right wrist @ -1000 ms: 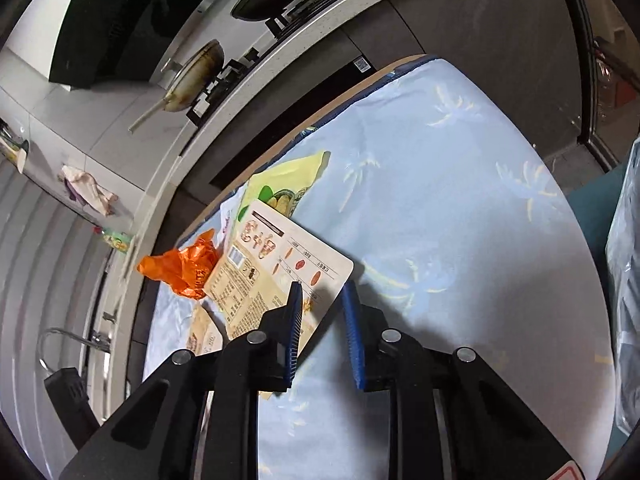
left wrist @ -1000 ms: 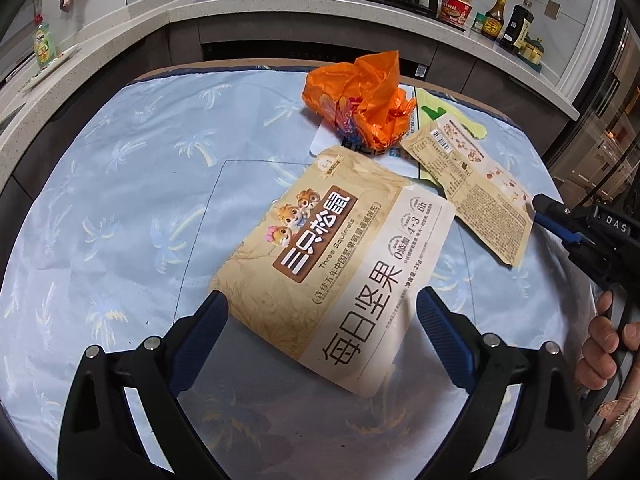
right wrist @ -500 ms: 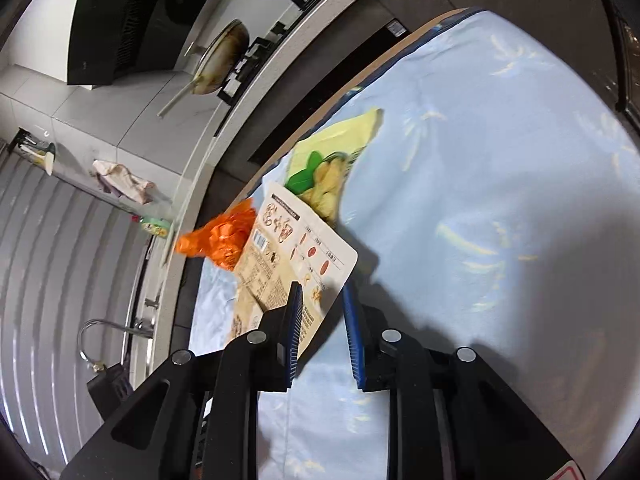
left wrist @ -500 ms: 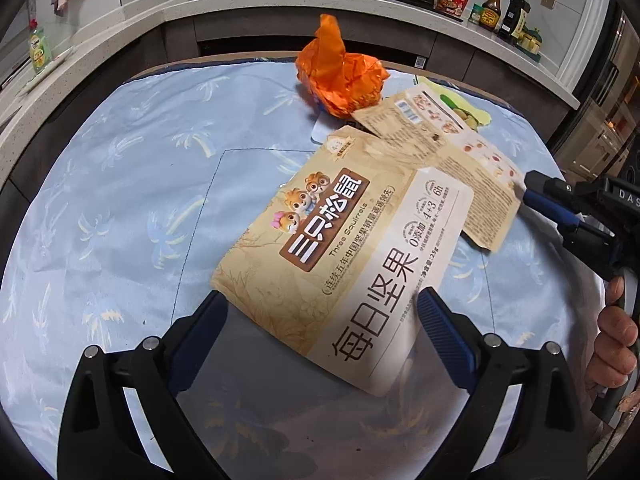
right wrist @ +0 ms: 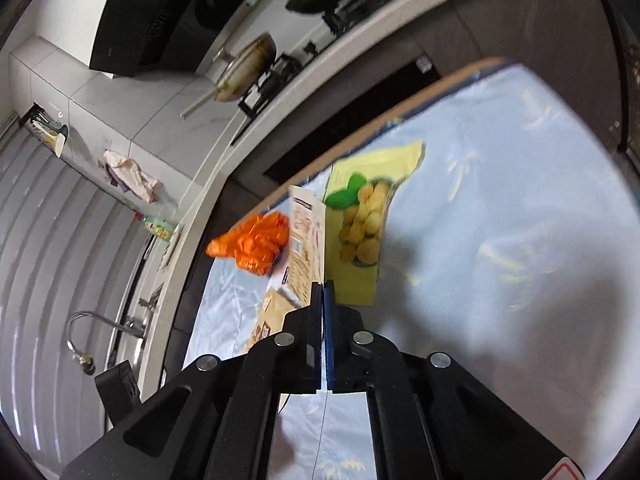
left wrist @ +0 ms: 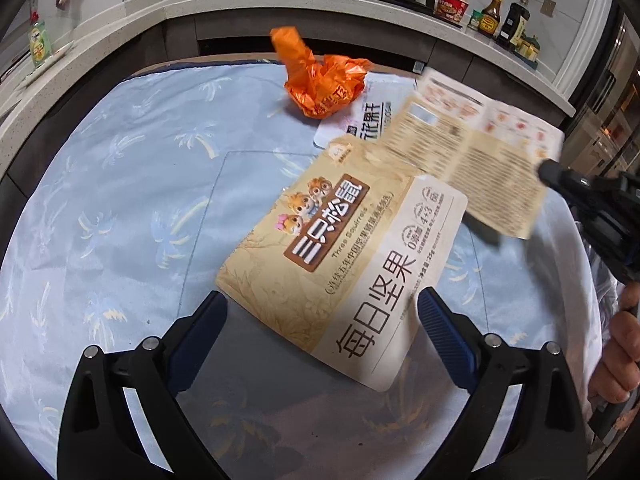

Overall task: Collect trash
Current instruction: 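Close the right tool on the printed recipe card, then lift the recipe card with the right tool toward the bin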

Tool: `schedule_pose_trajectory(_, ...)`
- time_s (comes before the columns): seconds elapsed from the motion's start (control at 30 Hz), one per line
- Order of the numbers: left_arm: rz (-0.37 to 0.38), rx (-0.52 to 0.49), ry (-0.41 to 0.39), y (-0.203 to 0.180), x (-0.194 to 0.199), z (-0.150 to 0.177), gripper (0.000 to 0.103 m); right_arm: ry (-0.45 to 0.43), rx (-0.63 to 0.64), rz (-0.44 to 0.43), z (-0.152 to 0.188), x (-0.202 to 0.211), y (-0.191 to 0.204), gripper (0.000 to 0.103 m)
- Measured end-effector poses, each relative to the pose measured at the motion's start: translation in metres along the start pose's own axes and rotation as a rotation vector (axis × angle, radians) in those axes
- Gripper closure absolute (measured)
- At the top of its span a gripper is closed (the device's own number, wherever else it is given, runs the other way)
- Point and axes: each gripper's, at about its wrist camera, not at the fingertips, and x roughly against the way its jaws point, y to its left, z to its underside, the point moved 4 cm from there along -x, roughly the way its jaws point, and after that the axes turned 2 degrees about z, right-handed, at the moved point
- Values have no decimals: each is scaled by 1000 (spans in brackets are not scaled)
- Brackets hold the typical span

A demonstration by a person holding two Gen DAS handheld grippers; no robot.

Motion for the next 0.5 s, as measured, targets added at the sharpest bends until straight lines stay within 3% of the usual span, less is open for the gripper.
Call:
schedule_pose_trajectory(0.27,11,27,-60,2,19,-23,11,-154,27,114,-3,81,-3,101)
schedule_pose_trajectory(0.5,30,12,-76,-9,27,-26,10,-227,14,137,5,134,-3,101)
